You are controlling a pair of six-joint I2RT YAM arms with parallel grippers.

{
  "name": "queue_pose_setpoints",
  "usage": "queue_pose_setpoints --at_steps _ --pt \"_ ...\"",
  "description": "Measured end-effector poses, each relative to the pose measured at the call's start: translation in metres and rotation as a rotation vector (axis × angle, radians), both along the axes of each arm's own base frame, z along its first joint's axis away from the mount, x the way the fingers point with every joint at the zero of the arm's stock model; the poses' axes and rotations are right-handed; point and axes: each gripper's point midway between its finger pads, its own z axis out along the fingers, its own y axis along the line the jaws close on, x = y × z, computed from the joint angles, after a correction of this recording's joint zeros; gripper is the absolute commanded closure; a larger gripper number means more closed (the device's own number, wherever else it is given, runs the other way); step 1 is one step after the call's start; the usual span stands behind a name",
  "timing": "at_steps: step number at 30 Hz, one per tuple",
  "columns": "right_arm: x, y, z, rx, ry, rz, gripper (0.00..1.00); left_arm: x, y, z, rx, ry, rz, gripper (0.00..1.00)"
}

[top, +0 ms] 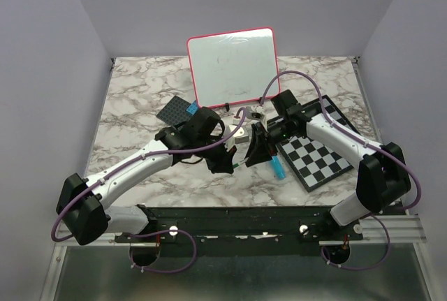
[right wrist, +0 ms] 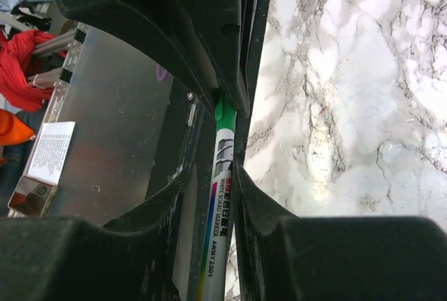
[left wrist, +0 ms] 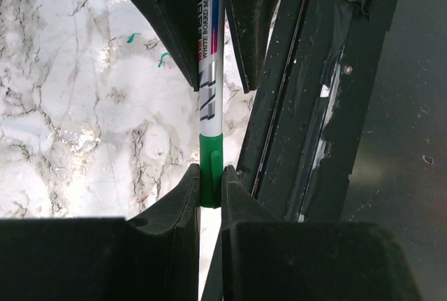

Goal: Write a sentence on the whiteboard
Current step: Open the whiteboard marker at the center of the board.

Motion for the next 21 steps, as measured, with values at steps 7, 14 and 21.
queue_pose_setpoints --at_steps 7,14,21 --pt "-0.0013 0.001 -0.0011 -0.004 0.004 0.005 0.66 -0.0007 0.0018 -0.0001 0.012 0.005 -0.006 1.0" --pt "-0.0015 0.0011 -0.0026 -0.009 0.012 0.005 0.66 -0.001 0.0021 -0.0004 0.014 0.006 -0.007 1.0" --pt "-0.0017 0.001 -0.0027 -0.01 0.014 0.005 0.66 -0.0011 0.0021 -0.0006 0.014 0.007 -0.008 1.0"
